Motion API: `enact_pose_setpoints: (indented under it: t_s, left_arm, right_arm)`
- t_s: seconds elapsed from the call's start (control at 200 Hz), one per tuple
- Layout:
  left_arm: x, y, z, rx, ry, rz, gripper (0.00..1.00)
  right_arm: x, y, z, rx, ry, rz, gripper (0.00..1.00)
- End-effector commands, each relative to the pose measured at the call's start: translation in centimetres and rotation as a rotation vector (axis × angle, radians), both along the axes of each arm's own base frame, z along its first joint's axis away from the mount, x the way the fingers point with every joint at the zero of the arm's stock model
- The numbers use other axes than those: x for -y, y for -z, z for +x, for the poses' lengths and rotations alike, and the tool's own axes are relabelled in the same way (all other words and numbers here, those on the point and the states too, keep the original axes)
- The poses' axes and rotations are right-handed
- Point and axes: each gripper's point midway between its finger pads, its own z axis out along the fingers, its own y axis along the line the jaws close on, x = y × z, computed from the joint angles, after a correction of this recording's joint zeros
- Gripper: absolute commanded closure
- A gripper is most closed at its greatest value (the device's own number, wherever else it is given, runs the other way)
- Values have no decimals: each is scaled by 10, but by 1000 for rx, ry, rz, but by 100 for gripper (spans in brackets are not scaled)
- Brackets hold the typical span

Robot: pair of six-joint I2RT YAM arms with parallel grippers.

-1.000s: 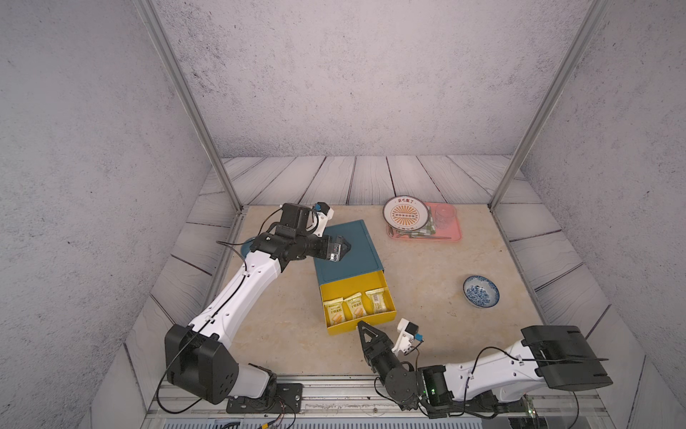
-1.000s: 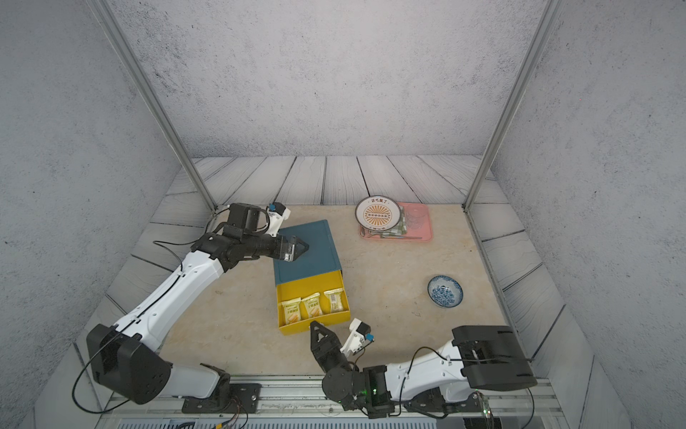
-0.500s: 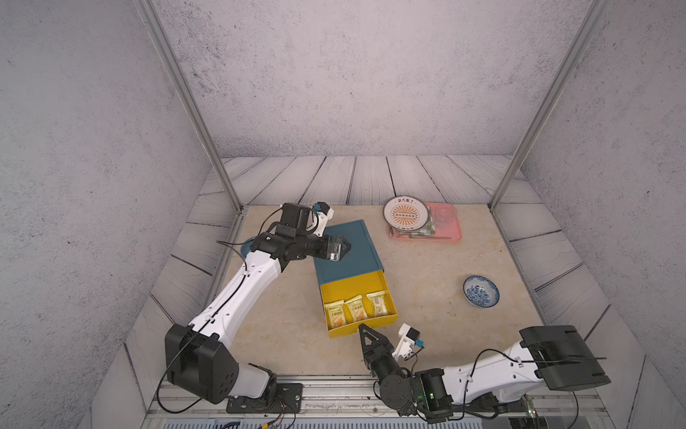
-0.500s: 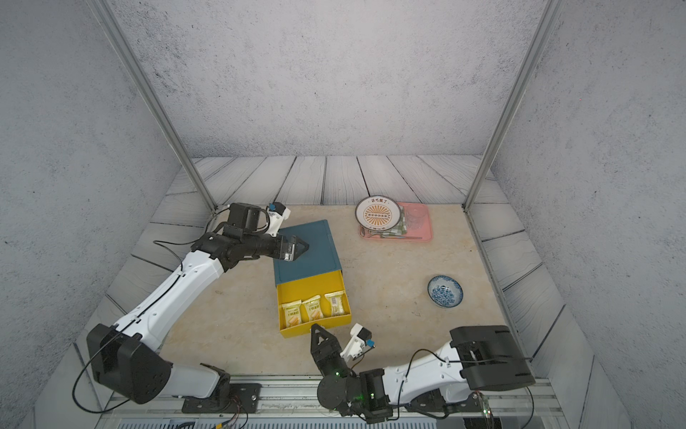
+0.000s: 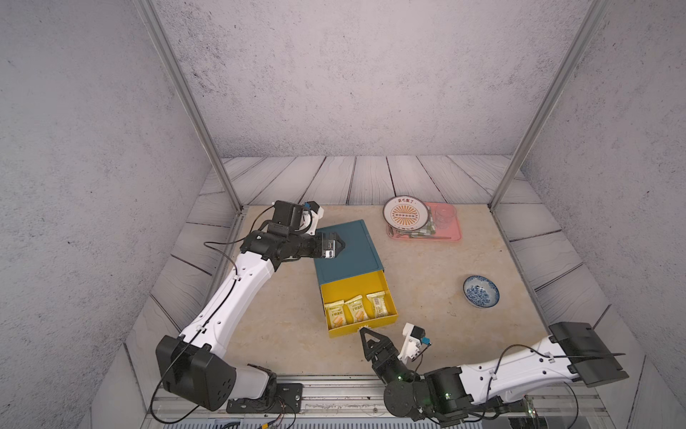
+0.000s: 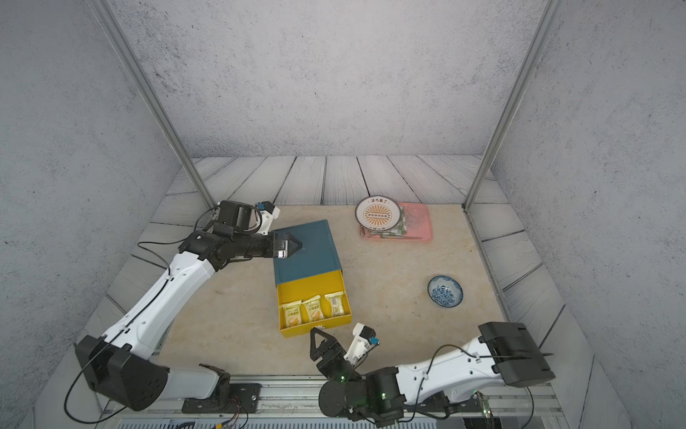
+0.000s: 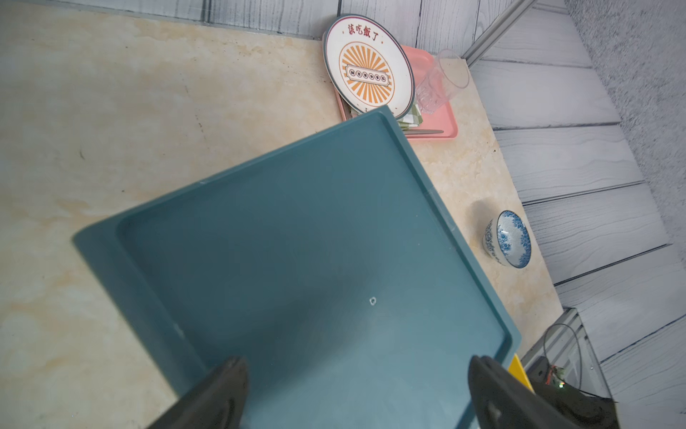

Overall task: Take the cookies out of the drawer
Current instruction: Open the drawer in the storage box.

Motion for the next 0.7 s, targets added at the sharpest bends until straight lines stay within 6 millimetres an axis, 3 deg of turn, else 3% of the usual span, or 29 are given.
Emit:
enact_pose_setpoints:
  t_s: [0.0,0.125,0.19,0.305,0.395,0.455,0.525,0.696]
  left_arm:
    - [-15,-50,-8,64,-77,-50,2]
    - [-30,-79,-20,116,-161,-92,2]
    - [-34,-84,-35,105,-182,-119,1]
    - [-48,-68,-75,15,-225,-89,1]
    - [-65,-38,-117,-70,-254,39,1]
    - [-77,-17,-141,-140,-290,105,1]
    - [-78,-4,-161,-184,-294,134,1]
    - [-63,5,-171,-195,-223,241,1]
  right_arm:
    - [33,-5,-6,-17,-64,-206,24]
    - [75,-45,-4,-7,-143,-337,24]
    - [105,-69,4,14,-149,-409,24]
    - [163,-110,26,24,-160,-579,25]
    - [181,-128,34,-18,-251,-687,25]
    - [177,-132,39,-66,-348,-748,25]
    - [151,-127,45,-144,-518,-809,25]
    - [77,-131,78,-95,-733,-909,26]
